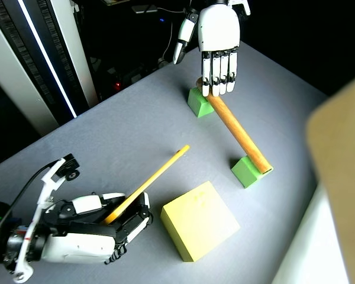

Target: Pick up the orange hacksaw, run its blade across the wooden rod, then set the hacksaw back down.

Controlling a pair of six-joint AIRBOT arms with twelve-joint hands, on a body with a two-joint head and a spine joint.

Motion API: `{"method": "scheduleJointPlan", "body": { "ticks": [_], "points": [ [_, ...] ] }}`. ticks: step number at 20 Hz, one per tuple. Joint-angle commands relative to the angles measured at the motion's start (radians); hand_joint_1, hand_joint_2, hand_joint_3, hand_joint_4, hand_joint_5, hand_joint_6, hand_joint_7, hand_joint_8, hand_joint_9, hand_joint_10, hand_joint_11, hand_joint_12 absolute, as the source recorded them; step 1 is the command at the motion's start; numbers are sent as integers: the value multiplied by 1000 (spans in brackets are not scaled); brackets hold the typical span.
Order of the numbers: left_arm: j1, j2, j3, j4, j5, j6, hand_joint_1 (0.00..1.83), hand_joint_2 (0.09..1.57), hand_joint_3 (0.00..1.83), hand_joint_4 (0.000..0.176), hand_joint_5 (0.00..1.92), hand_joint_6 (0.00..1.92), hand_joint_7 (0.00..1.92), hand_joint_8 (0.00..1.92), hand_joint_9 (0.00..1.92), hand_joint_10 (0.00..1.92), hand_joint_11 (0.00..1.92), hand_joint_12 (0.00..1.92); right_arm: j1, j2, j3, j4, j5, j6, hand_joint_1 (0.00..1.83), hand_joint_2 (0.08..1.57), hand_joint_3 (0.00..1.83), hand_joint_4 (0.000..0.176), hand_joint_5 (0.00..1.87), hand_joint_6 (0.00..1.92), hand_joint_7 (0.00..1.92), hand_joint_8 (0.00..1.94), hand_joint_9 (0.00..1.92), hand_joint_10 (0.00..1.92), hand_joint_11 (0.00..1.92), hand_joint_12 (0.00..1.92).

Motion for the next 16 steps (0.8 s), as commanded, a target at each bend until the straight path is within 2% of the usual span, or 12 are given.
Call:
{"method": "scheduleJointPlan", "body": {
  "ticks": [1,4,7,12,16],
  "points": [
    [-3,6,-1,-6,-28,-1,10,1171,0,0,215,1,214,2,200,1,0,486,17,15,-6,33,151,13,1383,1101,0,0,929,887,1014,886,983,1234,824,1397],
    [-4,6,-1,-6,-28,-1,13,1177,1,0,196,1,194,2,181,2,0,453,32,57,-32,34,208,-5,1384,1098,0,0,923,906,1024,868,997,1202,854,1348],
    [-4,5,-1,-6,-28,-1,18,1178,0,0,219,5,216,5,198,4,0,481,73,95,-66,55,202,-27,1383,1100,0,0,919,914,1020,875,988,1213,848,1348],
    [-4,4,0,-6,-24,-1,0,1186,1,0,196,0,188,0,176,0,0,424,172,139,-133,270,182,-239,1385,1095,0,0,920,915,1027,853,1009,1188,860,1331],
    [-9,0,4,-6,-20,-1,11,1187,0,0,225,4,225,5,211,5,0,506,256,105,-132,374,146,-380,1385,1096,1,0,914,922,1028,856,1008,1185,857,1334]
  ]
}}
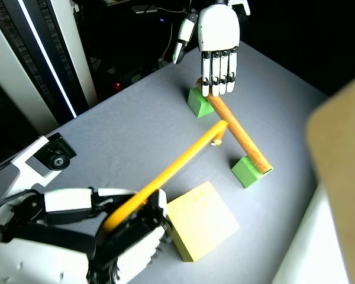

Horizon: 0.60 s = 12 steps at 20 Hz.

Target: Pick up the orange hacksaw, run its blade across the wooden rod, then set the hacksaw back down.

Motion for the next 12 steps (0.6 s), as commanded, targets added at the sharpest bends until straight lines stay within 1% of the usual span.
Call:
{"method": "scheduleJointPlan", "body": {
  "ticks": [1,2,3,4,5,6,8,10,12],
  "points": [
    [-8,0,2,-6,-22,-1,1,1188,0,0,227,4,225,4,213,5,0,513,17,-8,-1,21,105,-9,1383,1103,1,0,901,939,1011,889,993,1207,844,1345],
    [-8,0,1,-6,-22,-1,0,1183,0,0,231,3,231,4,221,5,0,546,27,-28,1,45,101,-42,1382,1104,1,0,903,936,1007,896,989,1216,842,1348],
    [-8,0,-1,-6,-17,-1,0,1185,0,0,207,2,210,2,198,3,0,503,38,-55,7,74,100,-91,1383,1101,0,0,914,919,1017,879,994,1208,847,1349],
    [-9,0,0,-6,-16,-1,0,1184,0,0,204,2,207,1,198,3,0,512,51,-80,14,92,90,-124,1385,1095,0,0,919,908,1032,851,1008,1189,863,1329],
    [-10,0,1,-6,-16,-1,0,1187,1,0,230,7,229,6,215,6,0,545,62,-106,24,99,69,-142,1385,1094,0,0,925,899,1033,849,1007,1189,865,1324],
    [-11,-1,1,-6,-15,-1,0,1185,0,0,228,4,229,3,214,3,0,534,73,-129,35,99,44,-155,1384,1099,1,0,918,900,1020,878,994,1211,847,1351],
    [-12,-2,0,-6,-14,-1,0,1188,1,0,210,0,204,2,189,2,0,465,106,-190,70,118,-7,-216,1383,1099,0,0,922,897,1015,886,992,1216,846,1359],
    [-12,-2,1,-6,-14,-1,0,1184,0,0,213,0,211,3,195,4,0,477,131,-229,85,171,-32,-301,1384,1097,1,0,926,883,1023,873,998,1209,847,1347],
    [-12,-3,0,-6,-14,-1,0,1188,0,0,232,4,227,4,212,5,0,528,159,-271,85,271,-44,-441,1382,1104,0,0,906,908,1014,889,988,1225,838,1357]
  ]
}}
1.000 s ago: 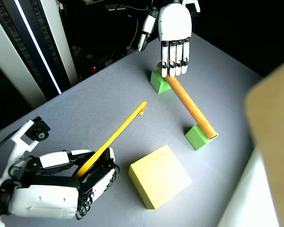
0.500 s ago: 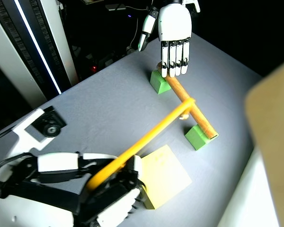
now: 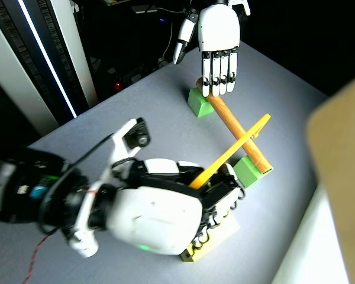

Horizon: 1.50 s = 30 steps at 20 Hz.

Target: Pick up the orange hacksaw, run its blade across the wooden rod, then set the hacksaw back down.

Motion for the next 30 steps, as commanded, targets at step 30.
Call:
{"method": "scheduleJointPlan", "body": {
  "ticks": [30],
  "points": [
    [-19,-8,-8,-6,-2,-1,0,1188,1,0,220,1,219,0,209,1,0,496,17,-178,-157,658,214,-715,1381,1108,1,0,902,900,1012,918,962,1260,816,1400]
  ]
}}
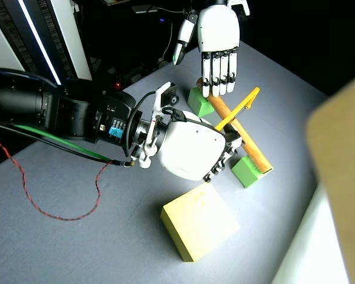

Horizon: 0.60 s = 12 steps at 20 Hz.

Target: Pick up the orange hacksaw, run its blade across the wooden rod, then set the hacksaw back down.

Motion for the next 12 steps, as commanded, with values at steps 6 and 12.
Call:
{"method": "scheduleJointPlan", "body": {
  "ticks": [6,12],
  "points": [
    [-7,-3,0,-5,-23,-1,3,1197,3,0,214,0,216,0,216,0,0,511,0,-26,-5,42,189,-38,1383,1105,0,0,904,906,1020,896,975,1243,830,1375],
    [-10,-4,0,-5,-23,-1,33,1188,0,0,239,7,232,6,223,5,0,529,34,-96,-5,95,225,-115,1382,1107,0,0,902,908,1018,910,965,1252,817,1403]
  ]
}}
